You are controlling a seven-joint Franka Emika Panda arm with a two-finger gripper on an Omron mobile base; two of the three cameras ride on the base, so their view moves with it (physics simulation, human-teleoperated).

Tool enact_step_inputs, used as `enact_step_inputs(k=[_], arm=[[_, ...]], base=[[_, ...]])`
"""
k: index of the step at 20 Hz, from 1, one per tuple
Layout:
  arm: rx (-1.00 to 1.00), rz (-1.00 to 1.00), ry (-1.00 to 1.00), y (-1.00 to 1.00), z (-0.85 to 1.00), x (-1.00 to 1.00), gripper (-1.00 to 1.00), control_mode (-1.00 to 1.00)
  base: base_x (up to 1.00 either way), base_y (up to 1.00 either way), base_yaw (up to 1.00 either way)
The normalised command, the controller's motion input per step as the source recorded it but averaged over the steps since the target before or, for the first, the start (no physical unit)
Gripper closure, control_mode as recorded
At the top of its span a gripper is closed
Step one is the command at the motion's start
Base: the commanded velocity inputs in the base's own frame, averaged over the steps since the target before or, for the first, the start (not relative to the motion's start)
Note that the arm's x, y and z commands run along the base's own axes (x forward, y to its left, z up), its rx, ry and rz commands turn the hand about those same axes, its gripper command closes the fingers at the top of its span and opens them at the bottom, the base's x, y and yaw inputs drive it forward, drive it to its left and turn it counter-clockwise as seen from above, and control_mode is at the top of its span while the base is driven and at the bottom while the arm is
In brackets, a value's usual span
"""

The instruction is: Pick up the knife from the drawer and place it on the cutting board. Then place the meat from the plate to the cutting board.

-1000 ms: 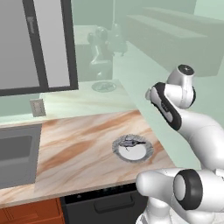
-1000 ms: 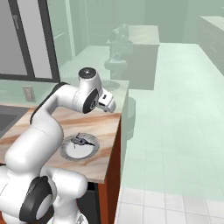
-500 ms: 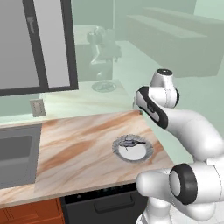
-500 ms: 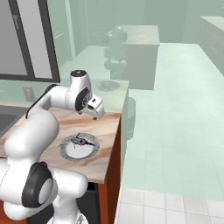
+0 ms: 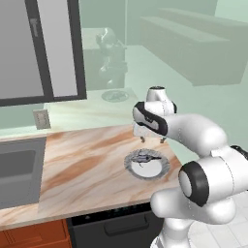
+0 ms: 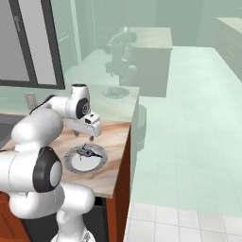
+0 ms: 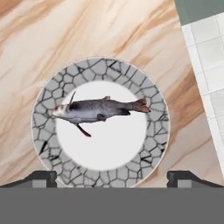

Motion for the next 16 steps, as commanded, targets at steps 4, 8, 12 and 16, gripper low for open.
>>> enact_step_inputs(k=[4,8,12,16], arm=[[-0.06,0.0,0.18,0.04,-0.5,0.11,-1.0,-1.0],[0.0,0.0,0.12,0.0,-0.43,0.12,-1.0,-1.0],[0.0,0.0,0.01,0.0,-0.16,0.17,-1.0,-1.0],[0.06,-0.01,0.0,-0.04,-0.17,0.1,-1.0,-1.0]], base=[[0.0,0.0,0.0],[0.0,0.0,0.0],[0.0,0.0,0.0],[0.0,0.0,0.0]])
